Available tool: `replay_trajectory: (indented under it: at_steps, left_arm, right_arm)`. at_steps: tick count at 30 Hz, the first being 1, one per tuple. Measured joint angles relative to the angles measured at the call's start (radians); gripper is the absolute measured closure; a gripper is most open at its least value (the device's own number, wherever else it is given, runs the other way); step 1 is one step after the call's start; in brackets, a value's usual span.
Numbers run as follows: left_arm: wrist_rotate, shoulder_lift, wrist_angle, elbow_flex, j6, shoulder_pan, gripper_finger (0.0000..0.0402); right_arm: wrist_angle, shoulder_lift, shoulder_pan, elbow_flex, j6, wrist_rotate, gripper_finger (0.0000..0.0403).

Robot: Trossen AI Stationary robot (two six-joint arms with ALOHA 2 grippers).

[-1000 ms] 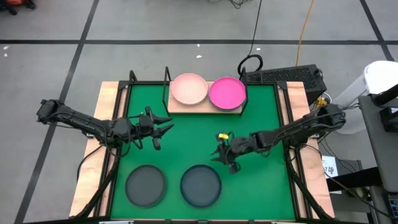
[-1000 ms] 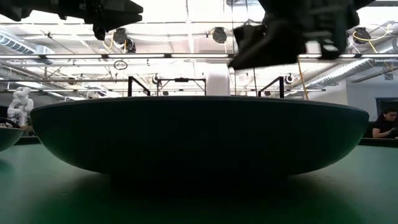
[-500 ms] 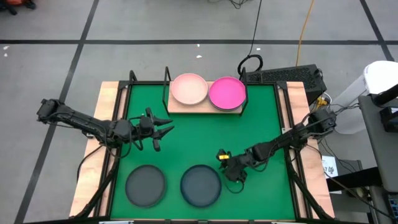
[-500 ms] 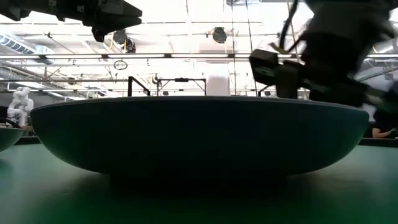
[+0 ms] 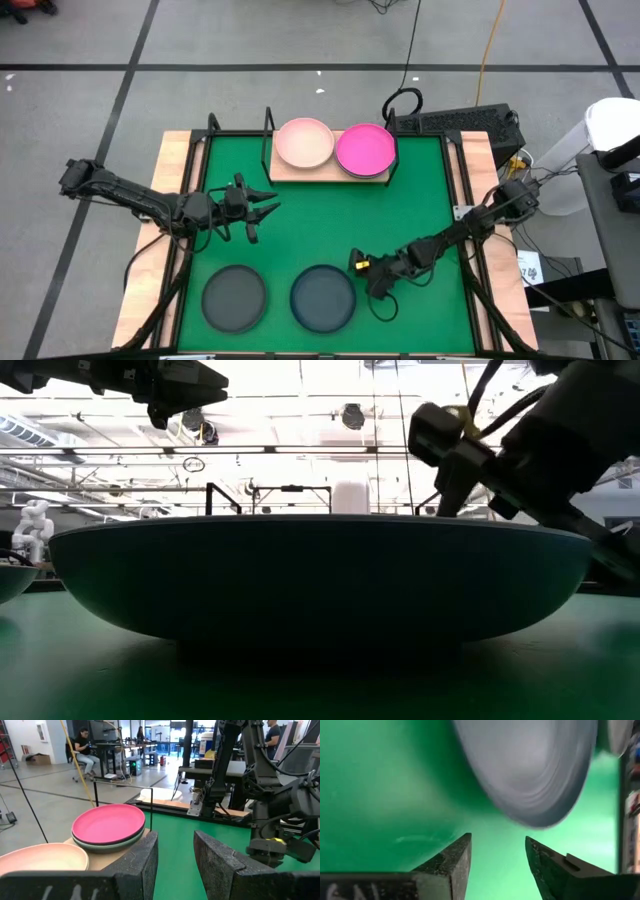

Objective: Place and stack plates onto a shelf
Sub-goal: Stack the dark blue plate on top of the peach plate on the shelf

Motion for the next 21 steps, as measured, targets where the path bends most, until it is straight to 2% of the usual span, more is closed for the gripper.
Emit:
replay_trajectory:
  at_steps: [9, 15, 21]
  left_arm:
    - [0.000, 0.000, -0.009, 0.000, -0.002, 0.000, 0.0270]
    - [0.000, 0.000, -0.009, 0.000, -0.007, 0.000, 0.0270]
    - [0.000, 0.000, -0.009, 0.000, -0.013, 0.000, 0.0270]
  right_arm:
    - [0.093, 0.001, 0.027, 0.000, -0.116, -0.004, 0.0230]
    - [0.100, 0.001, 0.027, 0.000, -0.089, -0.081, 0.0231]
    - [0.101, 0.001, 0.027, 0.000, -0.080, -0.104, 0.0232]
